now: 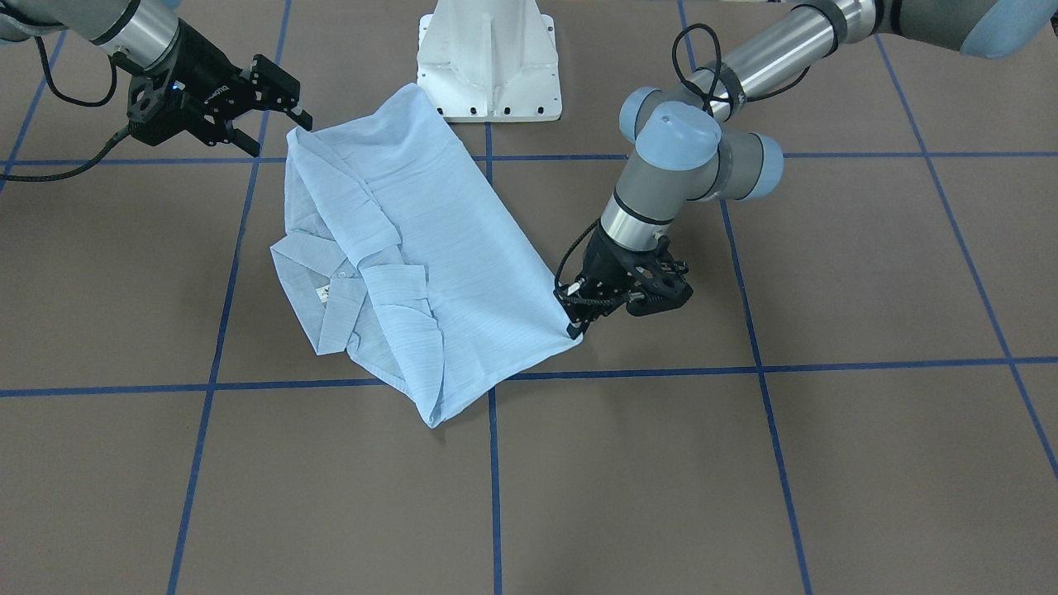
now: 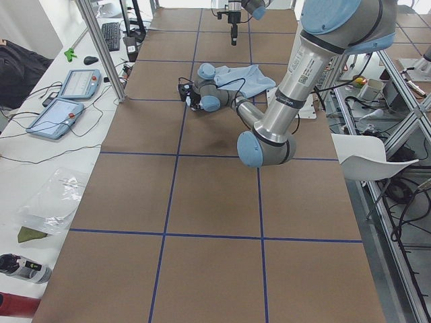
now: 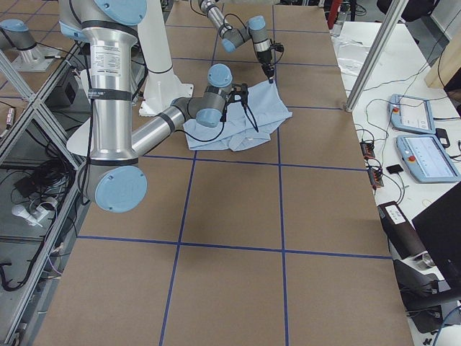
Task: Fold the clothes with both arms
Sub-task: 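Pull the shirt corner away with the left gripper while the right gripper releases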
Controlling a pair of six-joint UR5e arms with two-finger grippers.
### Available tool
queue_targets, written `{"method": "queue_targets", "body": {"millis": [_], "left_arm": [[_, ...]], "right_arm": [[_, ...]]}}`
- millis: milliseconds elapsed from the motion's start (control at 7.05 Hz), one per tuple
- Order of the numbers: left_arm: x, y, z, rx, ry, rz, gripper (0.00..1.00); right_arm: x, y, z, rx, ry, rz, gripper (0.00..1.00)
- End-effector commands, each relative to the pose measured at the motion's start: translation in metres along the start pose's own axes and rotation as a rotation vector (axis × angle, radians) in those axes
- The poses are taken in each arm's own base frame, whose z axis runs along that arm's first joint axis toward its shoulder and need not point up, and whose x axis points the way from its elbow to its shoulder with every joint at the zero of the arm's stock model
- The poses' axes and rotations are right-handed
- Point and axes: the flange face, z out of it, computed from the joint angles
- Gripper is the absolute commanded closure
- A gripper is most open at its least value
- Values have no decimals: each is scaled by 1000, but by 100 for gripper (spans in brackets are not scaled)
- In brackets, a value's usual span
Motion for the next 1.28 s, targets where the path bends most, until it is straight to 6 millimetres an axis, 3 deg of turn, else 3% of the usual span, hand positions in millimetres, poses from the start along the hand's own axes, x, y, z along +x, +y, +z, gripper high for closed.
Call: {"method": "queue_targets", "body": {"millis": [0,284,425,567,851,1135], "left_arm": [[20,-67,42,69,25,2,100],[38,-101,43,149,53,57,100],[62,-116,41,215,60,54,100],[66,-125,51,265,68,54,100],[71,-128,49,300,111,61,100],[63,-131,56,313,87,83,100]], "right_arm": [[5,-8,0,36,15,9,0],[10,-13,3,69,35,15,0],[10,-16,3,101,45,14,0],[12,-16,4,106,49,15,0],[15,-21,6,134,64,19,0],[14,-21,6,140,65,17,0]]}}
